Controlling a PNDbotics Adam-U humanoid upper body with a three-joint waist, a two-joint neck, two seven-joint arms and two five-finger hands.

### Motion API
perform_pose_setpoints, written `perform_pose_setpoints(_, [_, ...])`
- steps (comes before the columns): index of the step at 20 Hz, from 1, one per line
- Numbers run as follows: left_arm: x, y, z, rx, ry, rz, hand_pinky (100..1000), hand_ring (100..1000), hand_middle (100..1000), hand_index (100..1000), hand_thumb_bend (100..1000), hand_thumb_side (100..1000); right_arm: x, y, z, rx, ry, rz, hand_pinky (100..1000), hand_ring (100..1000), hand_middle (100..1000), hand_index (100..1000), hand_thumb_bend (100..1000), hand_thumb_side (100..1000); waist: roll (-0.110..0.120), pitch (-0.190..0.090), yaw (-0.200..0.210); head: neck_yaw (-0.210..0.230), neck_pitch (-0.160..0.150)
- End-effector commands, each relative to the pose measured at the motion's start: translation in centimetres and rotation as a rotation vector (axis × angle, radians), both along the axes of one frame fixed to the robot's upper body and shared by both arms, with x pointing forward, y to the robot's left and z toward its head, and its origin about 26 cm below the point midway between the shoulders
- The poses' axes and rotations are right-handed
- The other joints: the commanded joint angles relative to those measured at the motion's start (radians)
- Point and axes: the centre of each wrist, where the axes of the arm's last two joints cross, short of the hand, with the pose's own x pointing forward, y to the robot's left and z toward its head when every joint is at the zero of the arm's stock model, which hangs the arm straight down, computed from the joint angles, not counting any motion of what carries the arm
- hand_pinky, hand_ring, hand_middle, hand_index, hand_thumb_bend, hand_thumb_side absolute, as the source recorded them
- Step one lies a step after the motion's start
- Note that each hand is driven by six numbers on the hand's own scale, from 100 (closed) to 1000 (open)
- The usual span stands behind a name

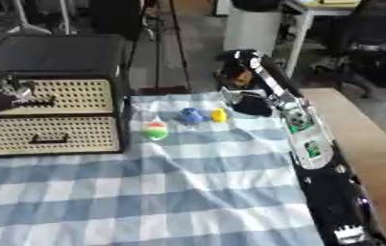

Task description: Pick up objects from table and place into drawer.

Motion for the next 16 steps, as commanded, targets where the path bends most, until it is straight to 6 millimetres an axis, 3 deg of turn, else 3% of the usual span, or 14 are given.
perform_pose_setpoints(1, [0.4,0.2,0.9,-0.007,-0.059,0.002,100,100,100,689,177,1000,0.2,0.1,1.6,0.007,-0.039,0.013,599,556,555,808,100,237,0.006,-0.007,-0.003,0.001,-0.007])
perform_pose_setpoints(16, [0.5,0.0,-0.8,-0.015,-0.105,0.006,100,100,100,747,218,1000,0.1,0.1,1.6,0.010,-0.037,0.015,599,555,553,809,100,252,0.005,-0.002,-0.007,0.002,-0.010])
